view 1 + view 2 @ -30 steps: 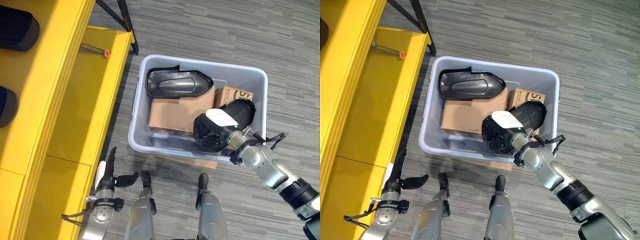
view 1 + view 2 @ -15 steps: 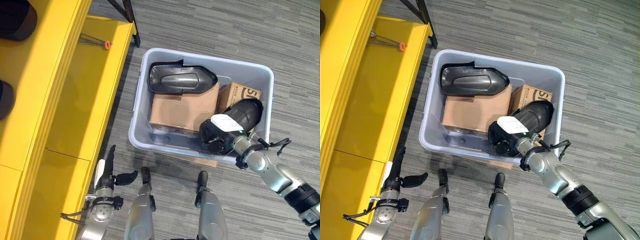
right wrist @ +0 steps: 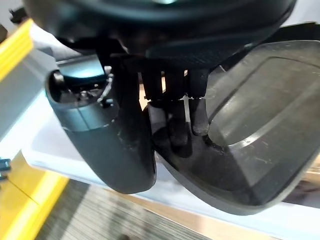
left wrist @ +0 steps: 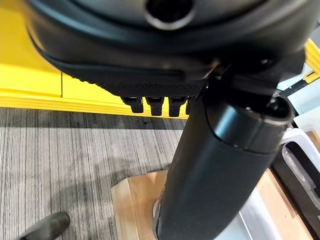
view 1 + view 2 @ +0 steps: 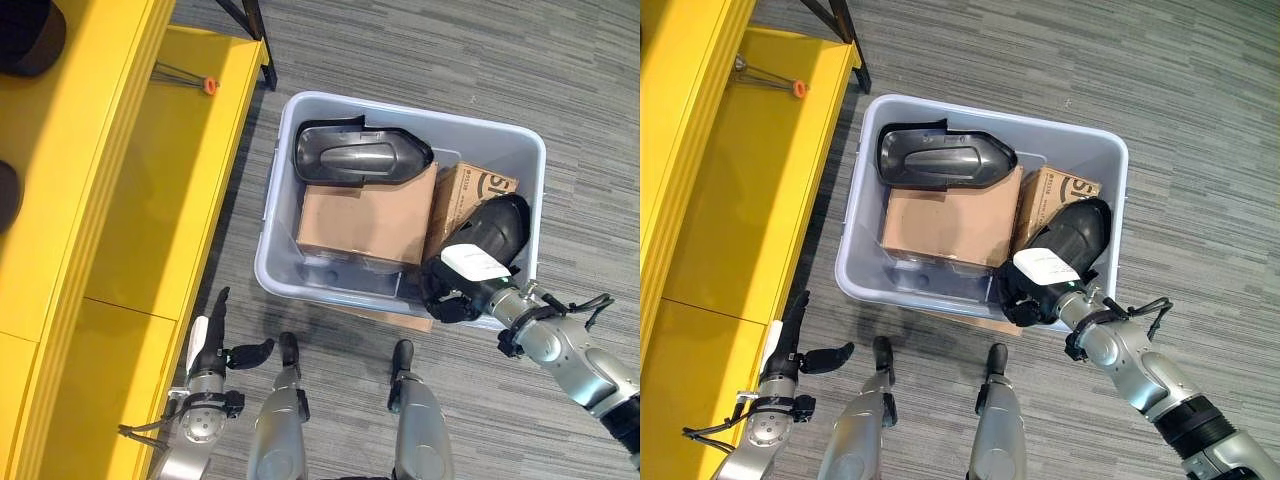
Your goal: Move parts from the plastic box to the shelf.
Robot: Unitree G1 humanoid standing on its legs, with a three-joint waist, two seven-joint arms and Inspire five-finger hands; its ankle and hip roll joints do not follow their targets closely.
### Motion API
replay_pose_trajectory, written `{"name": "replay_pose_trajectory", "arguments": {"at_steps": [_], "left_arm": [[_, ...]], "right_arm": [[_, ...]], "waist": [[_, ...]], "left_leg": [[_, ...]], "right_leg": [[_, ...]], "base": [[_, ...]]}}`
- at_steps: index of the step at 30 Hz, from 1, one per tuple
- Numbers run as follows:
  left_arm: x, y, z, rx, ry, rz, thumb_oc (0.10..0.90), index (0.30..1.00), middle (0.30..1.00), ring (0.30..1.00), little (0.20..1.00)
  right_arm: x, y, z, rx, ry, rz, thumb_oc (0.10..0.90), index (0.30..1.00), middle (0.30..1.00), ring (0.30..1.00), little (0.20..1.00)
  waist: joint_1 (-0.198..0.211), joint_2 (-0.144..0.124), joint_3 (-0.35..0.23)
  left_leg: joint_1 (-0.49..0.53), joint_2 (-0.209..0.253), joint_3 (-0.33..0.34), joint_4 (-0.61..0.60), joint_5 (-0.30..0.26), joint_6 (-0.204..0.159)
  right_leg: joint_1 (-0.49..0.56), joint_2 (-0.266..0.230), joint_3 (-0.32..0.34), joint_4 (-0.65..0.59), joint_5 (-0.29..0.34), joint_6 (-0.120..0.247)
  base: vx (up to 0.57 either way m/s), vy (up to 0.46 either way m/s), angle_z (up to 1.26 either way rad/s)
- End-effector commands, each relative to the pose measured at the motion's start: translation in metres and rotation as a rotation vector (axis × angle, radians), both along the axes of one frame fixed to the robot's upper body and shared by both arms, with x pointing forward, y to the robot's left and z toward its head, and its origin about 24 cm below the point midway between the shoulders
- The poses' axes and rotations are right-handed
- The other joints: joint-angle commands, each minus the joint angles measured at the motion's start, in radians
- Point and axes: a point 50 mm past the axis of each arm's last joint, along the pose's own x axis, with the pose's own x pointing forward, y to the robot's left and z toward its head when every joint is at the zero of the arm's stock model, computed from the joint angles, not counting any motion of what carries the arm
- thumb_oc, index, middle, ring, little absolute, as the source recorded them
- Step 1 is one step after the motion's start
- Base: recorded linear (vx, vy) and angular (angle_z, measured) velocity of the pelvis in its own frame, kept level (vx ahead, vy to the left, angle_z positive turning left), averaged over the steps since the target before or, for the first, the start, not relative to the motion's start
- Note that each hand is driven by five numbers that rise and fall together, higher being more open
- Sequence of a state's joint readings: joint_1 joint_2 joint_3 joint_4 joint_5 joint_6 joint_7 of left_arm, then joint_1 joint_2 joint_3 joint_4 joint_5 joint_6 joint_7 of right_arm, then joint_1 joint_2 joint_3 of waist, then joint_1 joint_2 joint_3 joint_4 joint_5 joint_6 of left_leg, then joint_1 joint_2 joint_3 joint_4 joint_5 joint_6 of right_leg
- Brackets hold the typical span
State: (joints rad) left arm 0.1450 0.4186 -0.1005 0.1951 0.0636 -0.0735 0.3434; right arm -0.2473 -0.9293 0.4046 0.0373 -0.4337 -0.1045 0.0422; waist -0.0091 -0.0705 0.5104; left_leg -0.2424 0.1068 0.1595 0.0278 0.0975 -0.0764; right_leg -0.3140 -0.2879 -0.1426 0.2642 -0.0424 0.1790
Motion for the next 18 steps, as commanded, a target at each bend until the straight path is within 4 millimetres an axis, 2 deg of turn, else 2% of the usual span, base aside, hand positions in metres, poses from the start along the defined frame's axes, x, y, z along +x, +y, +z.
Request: {"name": "replay_pose_trajectory", "arguments": {"at_steps": [1, 2, 5, 6, 10, 13, 18], "left_arm": [[-0.007, 0.018, 0.027, 0.096, -0.136, 0.009, 0.9, 1.0, 1.0, 1.0, 1.0], [-0.006, 0.018, 0.028, 0.097, -0.141, 0.004, 0.9, 1.0, 1.0, 1.0, 1.0], [-0.004, 0.016, 0.028, 0.094, -0.148, -0.001, 0.9, 1.0, 1.0, 1.0, 1.0], [-0.004, 0.016, 0.028, 0.093, -0.149, 0.0, 0.9, 1.0, 1.0, 1.0, 1.0], [0.0, 0.012, 0.028, 0.081, -0.156, -0.016, 0.9, 1.0, 1.0, 1.0, 1.0], [0.001, 0.011, 0.028, 0.069, -0.158, -0.016, 0.9, 1.0, 1.0, 1.0, 1.0], [0.002, 0.01, 0.028, 0.06, -0.16, -0.021, 0.9, 1.0, 1.0, 1.0, 1.0]], "right_arm": [[0.014, -0.022, 0.046, -0.079, -0.227, -0.071, 0.4, 0.3, 0.3, 0.3, 0.3], [0.017, -0.031, 0.045, -0.108, -0.235, -0.113, 0.4, 0.3, 0.3, 0.3, 0.3], [0.025, -0.039, 0.049, -0.126, -0.28, -0.167, 0.4, 0.3, 0.3, 0.3, 0.3], [0.026, -0.039, 0.049, -0.126, -0.282, -0.167, 0.4, 0.3, 0.3, 0.3, 0.3], [0.042, -0.037, 0.068, -0.113, -0.38, -0.203, 0.4, 0.3, 0.3, 0.3, 0.3], [0.047, -0.035, 0.082, -0.1, -0.434, -0.203, 0.4, 0.3, 0.3, 0.3, 0.3], [0.051, -0.033, 0.086, -0.108, -0.45, -0.208, 0.4, 0.3, 0.3, 0.3, 0.3]], "waist": [[-0.003, -0.033, -0.027], [-0.003, -0.031, -0.028], [-0.002, -0.029, -0.029], [-0.002, -0.029, -0.028], [0.001, -0.021, -0.028], [0.004, -0.018, -0.028], [0.005, -0.015, -0.026]], "left_leg": [[0.075, 0.048, -0.019, -0.039, -0.034, 0.01], [0.076, 0.047, -0.019, -0.039, -0.036, 0.01], [0.076, 0.048, -0.015, -0.036, -0.037, 0.01], [0.076, 0.048, -0.014, -0.036, -0.038, 0.01], [0.075, 0.047, -0.012, -0.036, -0.037, 0.01], [0.074, 0.047, -0.013, -0.037, -0.036, 0.01], [0.074, 0.045, -0.013, -0.039, -0.037, 0.011]], "right_leg": [[-0.065, 0.036, -0.054, 0.016, 0.077, -0.021], [-0.068, 0.037, -0.05, 0.015, 0.078, -0.02], [-0.071, 0.038, -0.046, 0.015, 0.08, -0.02], [-0.071, 0.038, -0.045, 0.015, 0.08, -0.02], [-0.075, 0.04, -0.04, 0.013, 0.083, -0.019], [-0.076, 0.039, -0.041, 0.013, 0.084, -0.019], [-0.076, 0.035, -0.045, 0.016, 0.085, -0.019]], "base": [[0.0, 0.0, 0.0], [0.0, 0.0, 0.0], [0.0, 0.0, 0.0], [0.0, 0.001, -0.04], [0.0, 0.003, -0.03], [0.0, 0.0, 0.0], [0.0, 0.0, 0.0]]}}
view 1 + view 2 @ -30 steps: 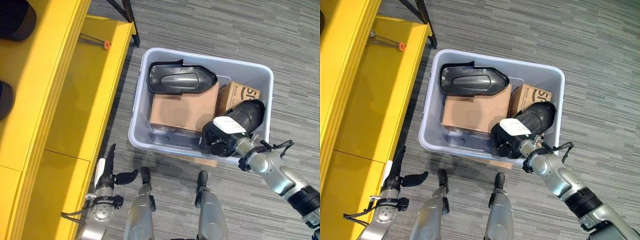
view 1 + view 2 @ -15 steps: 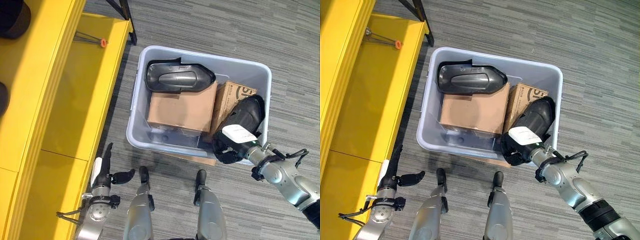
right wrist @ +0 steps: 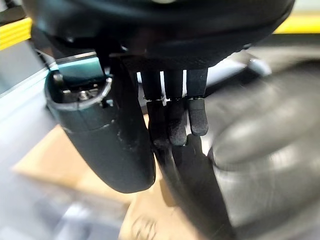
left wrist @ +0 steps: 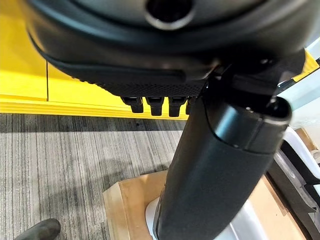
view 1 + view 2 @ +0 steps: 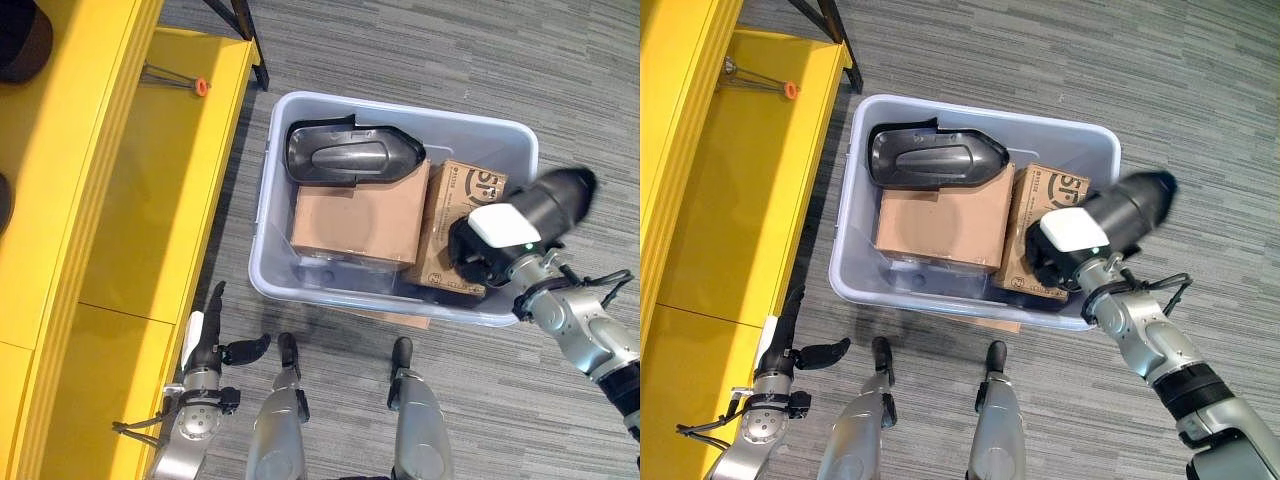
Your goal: Move parts from the plastic box to the shelf.
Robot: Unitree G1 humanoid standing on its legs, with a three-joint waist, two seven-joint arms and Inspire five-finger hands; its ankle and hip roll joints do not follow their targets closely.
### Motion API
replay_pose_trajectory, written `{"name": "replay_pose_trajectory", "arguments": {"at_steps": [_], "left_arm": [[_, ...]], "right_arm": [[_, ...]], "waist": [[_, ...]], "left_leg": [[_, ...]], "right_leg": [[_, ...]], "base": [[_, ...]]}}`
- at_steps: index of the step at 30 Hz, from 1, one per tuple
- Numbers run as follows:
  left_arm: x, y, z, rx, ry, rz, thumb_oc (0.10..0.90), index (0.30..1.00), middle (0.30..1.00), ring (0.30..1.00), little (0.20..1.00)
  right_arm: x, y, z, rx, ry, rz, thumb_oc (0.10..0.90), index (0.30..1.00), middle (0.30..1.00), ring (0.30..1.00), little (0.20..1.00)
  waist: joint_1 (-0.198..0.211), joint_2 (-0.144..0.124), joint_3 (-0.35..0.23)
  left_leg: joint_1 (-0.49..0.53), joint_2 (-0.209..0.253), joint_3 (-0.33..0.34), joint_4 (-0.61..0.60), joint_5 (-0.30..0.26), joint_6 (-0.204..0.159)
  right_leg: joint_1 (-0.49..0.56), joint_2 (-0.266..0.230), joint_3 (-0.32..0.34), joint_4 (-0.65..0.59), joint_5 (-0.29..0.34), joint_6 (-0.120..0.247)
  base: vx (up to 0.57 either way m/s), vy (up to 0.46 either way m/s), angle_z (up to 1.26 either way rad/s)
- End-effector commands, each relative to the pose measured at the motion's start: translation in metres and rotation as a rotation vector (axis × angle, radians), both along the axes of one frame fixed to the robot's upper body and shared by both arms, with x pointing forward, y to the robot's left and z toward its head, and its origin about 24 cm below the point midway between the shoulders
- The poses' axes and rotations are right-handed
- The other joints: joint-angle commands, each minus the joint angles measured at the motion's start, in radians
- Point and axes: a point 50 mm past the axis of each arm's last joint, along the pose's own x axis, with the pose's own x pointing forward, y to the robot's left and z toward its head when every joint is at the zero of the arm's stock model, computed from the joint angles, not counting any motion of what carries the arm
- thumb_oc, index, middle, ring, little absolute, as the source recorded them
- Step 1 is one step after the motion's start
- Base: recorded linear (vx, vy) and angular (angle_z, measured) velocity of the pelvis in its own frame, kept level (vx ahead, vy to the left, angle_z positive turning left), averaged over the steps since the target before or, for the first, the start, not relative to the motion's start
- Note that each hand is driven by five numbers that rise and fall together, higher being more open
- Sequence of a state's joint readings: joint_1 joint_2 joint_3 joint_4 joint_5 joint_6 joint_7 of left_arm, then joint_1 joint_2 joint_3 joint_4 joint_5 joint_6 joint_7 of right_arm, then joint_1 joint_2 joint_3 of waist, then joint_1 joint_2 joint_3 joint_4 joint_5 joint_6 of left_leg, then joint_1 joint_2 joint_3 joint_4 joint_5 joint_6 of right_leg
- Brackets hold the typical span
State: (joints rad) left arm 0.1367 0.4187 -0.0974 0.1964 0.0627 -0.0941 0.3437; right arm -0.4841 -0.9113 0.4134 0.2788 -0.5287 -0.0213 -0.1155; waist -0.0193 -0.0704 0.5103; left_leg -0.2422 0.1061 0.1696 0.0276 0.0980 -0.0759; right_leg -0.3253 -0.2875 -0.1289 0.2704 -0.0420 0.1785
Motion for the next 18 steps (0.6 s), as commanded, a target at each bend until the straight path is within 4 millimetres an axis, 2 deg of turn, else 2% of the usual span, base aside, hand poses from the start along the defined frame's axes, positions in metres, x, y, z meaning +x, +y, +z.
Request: {"name": "replay_pose_trajectory", "arguments": {"at_steps": [1, 11, 18], "left_arm": [[-0.001, 0.01, 0.024, 0.06, -0.132, -0.011, 0.9, 1.0, 1.0, 1.0, 1.0], [0.0, 0.011, 0.023, 0.061, -0.123, -0.012, 0.9, 1.0, 1.0, 1.0, 1.0], [0.001, 0.01, 0.023, 0.062, -0.127, -0.014, 0.9, 1.0, 1.0, 1.0, 1.0]], "right_arm": [[0.006, -0.003, 0.046, -0.043, -0.191, 0.01, 0.4, 0.3, 0.3, 0.3, 0.3], [0.0, -0.007, 0.035, -0.065, -0.142, 0.007, 0.4, 0.3, 0.3, 0.3, 0.3], [0.002, -0.007, 0.038, -0.053, -0.158, 0.0, 0.4, 0.3, 0.3, 0.3, 0.3]], "waist": [[0.015, -0.014, -0.026], [0.01, -0.017, -0.022], [0.01, -0.016, -0.019]], "left_leg": [[0.074, 0.046, -0.023, -0.039, -0.038, 0.011], [0.075, 0.043, -0.024, -0.039, -0.041, 0.013], [0.074, 0.044, -0.02, -0.033, -0.044, 0.013]], "right_leg": [[-0.066, 0.034, -0.059, 0.01, 0.085, -0.019], [-0.066, 0.033, -0.058, 0.008, 0.087, -0.018], [-0.071, 0.036, -0.051, 0.009, 0.086, -0.018]], "base": [[0.0, 0.0, 0.0], [0.0, 0.0, 0.0], [0.01, 0.002, -0.02]]}}
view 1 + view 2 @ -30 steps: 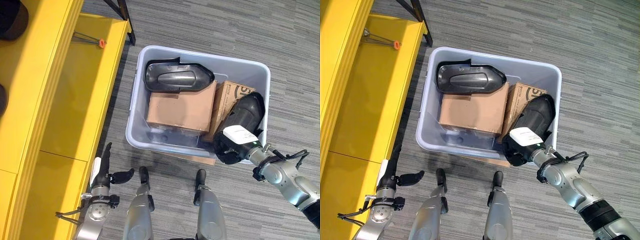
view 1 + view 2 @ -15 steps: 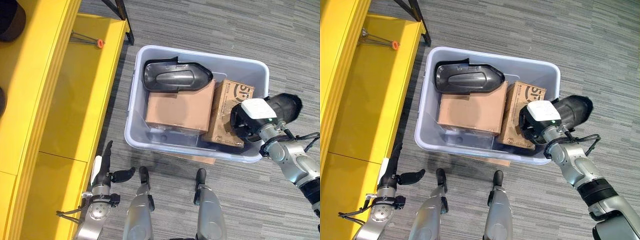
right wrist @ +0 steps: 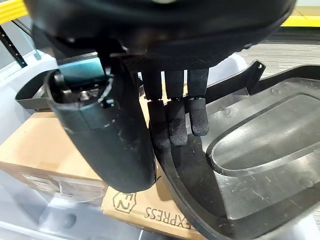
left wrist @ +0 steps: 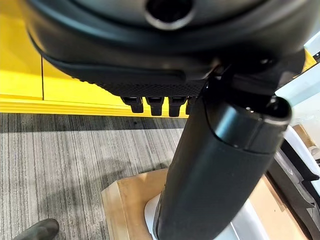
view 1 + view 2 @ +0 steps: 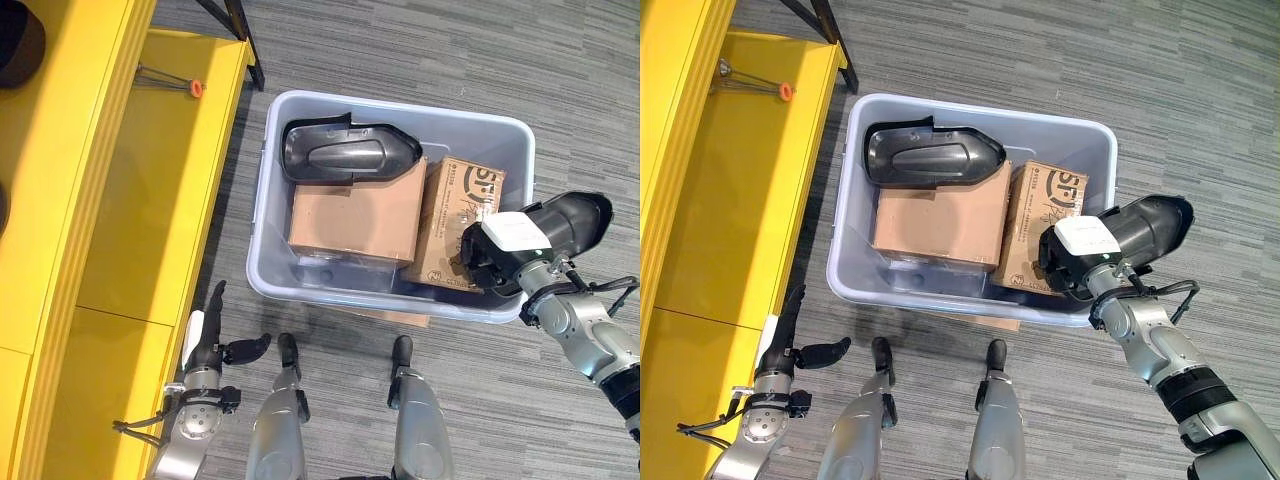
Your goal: Move parts from the plastic box to the shelf.
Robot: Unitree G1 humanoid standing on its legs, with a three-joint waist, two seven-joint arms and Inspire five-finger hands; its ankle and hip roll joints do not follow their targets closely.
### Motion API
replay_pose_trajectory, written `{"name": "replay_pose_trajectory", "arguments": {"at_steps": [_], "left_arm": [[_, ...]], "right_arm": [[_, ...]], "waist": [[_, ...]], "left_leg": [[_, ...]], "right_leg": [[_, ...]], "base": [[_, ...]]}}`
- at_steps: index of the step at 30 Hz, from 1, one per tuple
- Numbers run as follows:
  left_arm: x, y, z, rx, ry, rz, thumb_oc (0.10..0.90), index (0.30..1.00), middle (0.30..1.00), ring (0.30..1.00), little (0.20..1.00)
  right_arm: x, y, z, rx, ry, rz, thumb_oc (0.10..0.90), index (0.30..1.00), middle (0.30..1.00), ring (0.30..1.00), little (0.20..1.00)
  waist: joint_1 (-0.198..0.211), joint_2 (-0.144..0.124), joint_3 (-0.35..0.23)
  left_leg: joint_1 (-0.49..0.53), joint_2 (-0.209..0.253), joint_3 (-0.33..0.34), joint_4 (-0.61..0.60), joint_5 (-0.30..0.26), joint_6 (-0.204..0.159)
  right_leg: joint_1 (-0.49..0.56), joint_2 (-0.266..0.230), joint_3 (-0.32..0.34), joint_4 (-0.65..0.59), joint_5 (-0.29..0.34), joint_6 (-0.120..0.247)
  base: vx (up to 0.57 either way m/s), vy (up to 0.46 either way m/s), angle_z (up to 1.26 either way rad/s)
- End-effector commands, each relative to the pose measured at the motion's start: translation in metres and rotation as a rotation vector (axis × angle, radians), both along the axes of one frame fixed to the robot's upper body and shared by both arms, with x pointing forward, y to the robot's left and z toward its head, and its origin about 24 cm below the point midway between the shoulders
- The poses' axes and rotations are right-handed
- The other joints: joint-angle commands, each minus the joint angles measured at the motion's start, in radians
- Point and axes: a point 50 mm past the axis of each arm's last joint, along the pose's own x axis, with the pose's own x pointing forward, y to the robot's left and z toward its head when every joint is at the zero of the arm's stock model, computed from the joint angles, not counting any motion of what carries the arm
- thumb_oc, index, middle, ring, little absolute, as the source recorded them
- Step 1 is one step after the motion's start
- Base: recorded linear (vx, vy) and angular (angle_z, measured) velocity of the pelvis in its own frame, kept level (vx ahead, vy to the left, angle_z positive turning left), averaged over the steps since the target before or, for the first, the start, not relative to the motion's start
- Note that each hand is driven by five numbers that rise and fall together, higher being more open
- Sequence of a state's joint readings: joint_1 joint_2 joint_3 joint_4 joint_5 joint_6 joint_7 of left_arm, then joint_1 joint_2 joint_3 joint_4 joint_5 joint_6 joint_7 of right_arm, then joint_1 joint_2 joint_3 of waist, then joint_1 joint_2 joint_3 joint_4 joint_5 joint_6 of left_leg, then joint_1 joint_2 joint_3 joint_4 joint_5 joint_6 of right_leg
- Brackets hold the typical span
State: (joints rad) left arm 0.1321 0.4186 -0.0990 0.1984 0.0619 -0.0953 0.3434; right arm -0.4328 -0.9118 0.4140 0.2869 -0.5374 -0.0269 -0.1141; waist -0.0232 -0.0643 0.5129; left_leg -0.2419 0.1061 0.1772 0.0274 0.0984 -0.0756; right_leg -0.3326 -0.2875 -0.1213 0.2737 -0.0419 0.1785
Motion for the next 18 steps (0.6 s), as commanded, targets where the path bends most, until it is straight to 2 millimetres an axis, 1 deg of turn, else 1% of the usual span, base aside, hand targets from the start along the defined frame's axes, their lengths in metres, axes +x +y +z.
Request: {"name": "replay_pose_trajectory", "arguments": {"at_steps": [1, 3, 7, 9, 10, 12, 14, 15, 18], "left_arm": [[0.0, 0.011, 0.023, 0.061, -0.127, -0.011, 0.9, 1.0, 1.0, 1.0, 1.0], [0.0, 0.01, 0.024, 0.06, -0.131, -0.011, 0.9, 1.0, 1.0, 1.0, 1.0], [0.001, 0.009, 0.022, 0.058, -0.124, -0.014, 0.9, 1.0, 1.0, 1.0, 1.0], [0.002, 0.009, 0.023, 0.056, -0.128, -0.015, 0.9, 1.0, 1.0, 1.0, 1.0], [0.002, 0.009, 0.023, 0.059, -0.129, -0.019, 0.9, 1.0, 1.0, 1.0, 1.0], [0.003, 0.009, 0.025, 0.063, -0.137, -0.024, 0.9, 1.0, 1.0, 1.0, 1.0], [0.003, 0.01, 0.025, 0.061, -0.139, -0.02, 0.9, 1.0, 1.0, 1.0, 1.0], [0.004, 0.01, 0.026, 0.062, -0.142, -0.022, 0.9, 1.0, 1.0, 1.0, 1.0], [0.005, 0.012, 0.028, 0.069, -0.15, -0.018, 0.9, 1.0, 1.0, 1.0, 1.0]], "right_arm": [[0.012, 0.0, 0.059, -0.038, -0.231, 0.019, 0.4, 0.3, 0.3, 0.3, 0.3], [0.014, 0.002, 0.061, -0.035, -0.24, 0.021, 0.4, 0.3, 0.3, 0.3, 0.3], [0.022, 0.012, 0.077, -0.014, -0.313, 0.035, 0.4, 0.3, 0.3, 0.3, 0.3], [0.025, 0.014, 0.081, -0.015, -0.326, 0.039, 0.4, 0.3, 0.3, 0.3, 0.3], [0.027, 0.016, 0.086, -0.018, -0.345, 0.042, 0.4, 0.3, 0.3, 0.3, 0.3], [0.034, 0.023, 0.108, -0.034, -0.416, 0.049, 0.4, 0.3, 0.3, 0.3, 0.3], [0.036, 0.026, 0.113, -0.04, -0.431, 0.055, 0.4, 0.3, 0.3, 0.3, 0.3], [0.038, 0.028, 0.123, -0.052, -0.464, 0.058, 0.4, 0.3, 0.3, 0.3, 0.3], [0.041, 0.038, 0.138, -0.068, -0.515, 0.079, 0.4, 0.3, 0.3, 0.3, 0.3]], "waist": [[0.015, -0.021, -0.021], [0.015, -0.021, -0.021], [0.022, -0.019, -0.022], [0.024, -0.018, -0.02], [0.029, -0.017, -0.021], [0.038, -0.016, -0.021], [0.037, -0.016, -0.02], [0.041, -0.016, -0.018], [0.049, -0.015, -0.016]], "left_leg": [[0.073, 0.045, -0.027, -0.032, -0.044, 0.012], [0.073, 0.045, -0.026, -0.033, -0.045, 0.012], [0.072, 0.045, -0.028, -0.031, -0.047, 0.014], [0.071, 0.045, -0.028, -0.031, -0.047, 0.014], [0.07, 0.044, -0.029, -0.031, -0.046, 0.014], [0.067, 0.042, -0.032, -0.029, -0.046, 0.015], [0.067, 0.042, -0.031, -0.03, -0.046, 0.015], [0.066, 0.041, -0.032, -0.029, -0.046, 0.015], [0.064, 0.041, -0.036, -0.029, -0.046, 0.016]], "right_leg": [[-0.065, 0.036, -0.058, 0.006, 0.086, -0.017], [-0.066, 0.037, -0.057, 0.006, 0.086, -0.017], [-0.066, 0.037, -0.058, 0.009, 0.085, -0.019], [-0.066, 0.037, -0.058, 0.01, 0.084, -0.019], [-0.067, 0.037, -0.058, 0.011, 0.083, -0.019], [-0.071, 0.036, -0.058, 0.013, 0.084, -0.021], [-0.071, 0.037, -0.058, 0.012, 0.084, -0.021], [-0.074, 0.036, -0.058, 0.014, 0.085, -0.021], [-0.076, 0.036, -0.058, 0.017, 0.085, -0.022]], "base": [[0.0, 0.004, -0.03], [0.01, 0.001, -0.04], [0.0, -0.002, -0.01], [0.0, 0.0, 0.0], [0.0, 0.0, 0.0], [0.0, 0.0, 0.0], [0.0, 0.0, 0.0], [0.0, 0.0, 0.0], [0.0, 0.0, 0.0]]}}
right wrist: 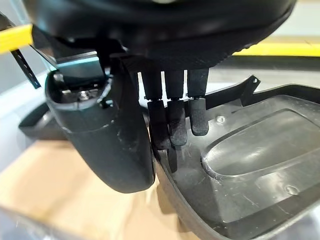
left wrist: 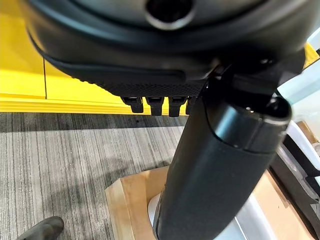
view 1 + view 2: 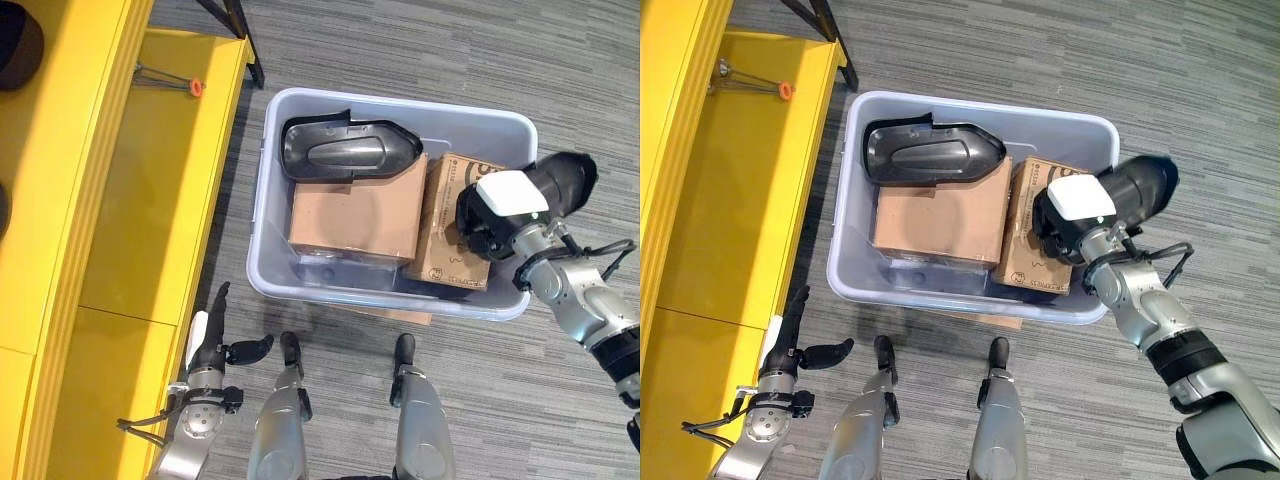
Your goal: Move parts from the plastic box to the shelf.
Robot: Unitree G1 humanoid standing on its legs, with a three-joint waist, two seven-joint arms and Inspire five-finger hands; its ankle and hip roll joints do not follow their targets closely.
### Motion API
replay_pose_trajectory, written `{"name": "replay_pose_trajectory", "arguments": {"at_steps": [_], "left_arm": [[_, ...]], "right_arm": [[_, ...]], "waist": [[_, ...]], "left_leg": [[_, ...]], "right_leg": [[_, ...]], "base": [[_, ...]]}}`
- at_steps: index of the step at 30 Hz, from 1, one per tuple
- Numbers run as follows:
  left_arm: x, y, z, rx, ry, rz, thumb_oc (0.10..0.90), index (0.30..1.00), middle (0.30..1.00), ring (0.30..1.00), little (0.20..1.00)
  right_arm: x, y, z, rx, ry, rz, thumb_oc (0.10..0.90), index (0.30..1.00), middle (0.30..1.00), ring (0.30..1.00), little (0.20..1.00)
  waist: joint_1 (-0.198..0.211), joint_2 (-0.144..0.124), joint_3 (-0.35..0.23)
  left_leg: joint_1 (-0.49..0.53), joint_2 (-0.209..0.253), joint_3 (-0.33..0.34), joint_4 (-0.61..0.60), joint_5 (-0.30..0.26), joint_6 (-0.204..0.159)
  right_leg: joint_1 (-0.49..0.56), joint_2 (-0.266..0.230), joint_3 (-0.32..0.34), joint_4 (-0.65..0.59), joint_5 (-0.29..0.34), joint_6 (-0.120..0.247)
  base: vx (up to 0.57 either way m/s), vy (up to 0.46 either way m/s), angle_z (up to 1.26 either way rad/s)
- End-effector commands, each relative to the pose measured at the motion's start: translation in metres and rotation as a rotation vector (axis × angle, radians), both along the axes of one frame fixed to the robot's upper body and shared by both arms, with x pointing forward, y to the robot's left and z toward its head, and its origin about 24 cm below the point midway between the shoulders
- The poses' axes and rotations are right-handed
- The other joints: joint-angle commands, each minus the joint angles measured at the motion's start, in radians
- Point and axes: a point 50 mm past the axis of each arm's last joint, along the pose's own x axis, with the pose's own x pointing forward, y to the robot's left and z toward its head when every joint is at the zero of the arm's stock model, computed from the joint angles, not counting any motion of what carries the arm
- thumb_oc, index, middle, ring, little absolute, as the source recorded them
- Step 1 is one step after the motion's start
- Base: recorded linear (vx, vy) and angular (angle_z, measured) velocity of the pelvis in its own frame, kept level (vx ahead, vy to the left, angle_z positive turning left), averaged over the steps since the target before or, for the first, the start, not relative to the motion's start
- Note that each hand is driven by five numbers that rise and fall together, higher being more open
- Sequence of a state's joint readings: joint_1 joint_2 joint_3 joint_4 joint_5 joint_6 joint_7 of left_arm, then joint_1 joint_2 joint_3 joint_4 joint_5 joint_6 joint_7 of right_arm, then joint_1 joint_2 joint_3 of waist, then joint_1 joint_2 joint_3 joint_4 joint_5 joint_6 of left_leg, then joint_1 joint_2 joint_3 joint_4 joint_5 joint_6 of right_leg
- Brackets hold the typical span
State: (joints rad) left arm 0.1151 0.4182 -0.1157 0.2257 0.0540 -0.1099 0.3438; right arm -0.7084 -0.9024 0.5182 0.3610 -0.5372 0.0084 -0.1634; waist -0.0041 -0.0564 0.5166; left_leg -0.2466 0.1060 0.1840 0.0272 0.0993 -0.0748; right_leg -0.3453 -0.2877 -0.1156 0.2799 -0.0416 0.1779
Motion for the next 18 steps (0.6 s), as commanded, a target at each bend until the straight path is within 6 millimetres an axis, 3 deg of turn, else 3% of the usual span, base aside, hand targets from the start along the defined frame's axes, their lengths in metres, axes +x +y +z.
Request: {"name": "replay_pose_trajectory", "arguments": {"at_steps": [1, 5, 11, 18], "left_arm": [[0.002, 0.015, 0.031, 0.082, -0.155, -0.002, 0.9, 1.0, 1.0, 1.0, 1.0], [0.003, 0.018, 0.032, 0.097, -0.154, 0.0, 0.9, 1.0, 1.0, 1.0, 1.0], [0.005, 0.017, 0.036, 0.105, -0.167, 0.0, 0.9, 1.0, 1.0, 1.0, 1.0], [0.008, 0.014, 0.037, 0.094, -0.18, 0.0, 0.9, 1.0, 1.0, 1.0, 1.0]], "right_arm": [[0.009, 0.023, 0.088, -0.041, -0.348, 0.065, 0.4, 0.3, 0.3, 0.3, 0.3], [0.01, 0.04, 0.103, -0.062, -0.396, 0.114, 0.4, 0.3, 0.3, 0.3, 0.3], [0.011, 0.058, 0.107, -0.088, -0.41, 0.159, 0.4, 0.3, 0.3, 0.3, 0.3], [0.019, 0.073, 0.087, -0.046, -0.349, 0.172, 0.4, 0.3, 0.3, 0.3, 0.3]], "waist": [[0.034, -0.022, -0.016], [0.041, -0.023, -0.011], [0.048, -0.024, -0.002], [0.057, -0.02, 0.003]], "left_leg": [[0.067, 0.04, -0.045, -0.028, -0.046, 0.016], [0.062, 0.038, -0.048, -0.026, -0.045, 0.017], [0.054, 0.036, -0.055, -0.023, -0.045, 0.018], [0.037, 0.033, -0.062, -0.018, -0.046, 0.021]], "right_leg": [[-0.066, 0.035, -0.064, 0.013, 0.084, -0.022], [-0.07, 0.035, -0.064, 0.016, 0.084, -0.023], [-0.073, 0.029, -0.069, 0.019, 0.084, -0.024], [-0.086, 0.021, -0.073, 0.03, 0.083, -0.025]], "base": [[0.0, 0.0, 0.0], [0.0, 0.002, 0.04], [0.0, 0.002, 0.02], [-0.01, 0.008, 0.05]]}}
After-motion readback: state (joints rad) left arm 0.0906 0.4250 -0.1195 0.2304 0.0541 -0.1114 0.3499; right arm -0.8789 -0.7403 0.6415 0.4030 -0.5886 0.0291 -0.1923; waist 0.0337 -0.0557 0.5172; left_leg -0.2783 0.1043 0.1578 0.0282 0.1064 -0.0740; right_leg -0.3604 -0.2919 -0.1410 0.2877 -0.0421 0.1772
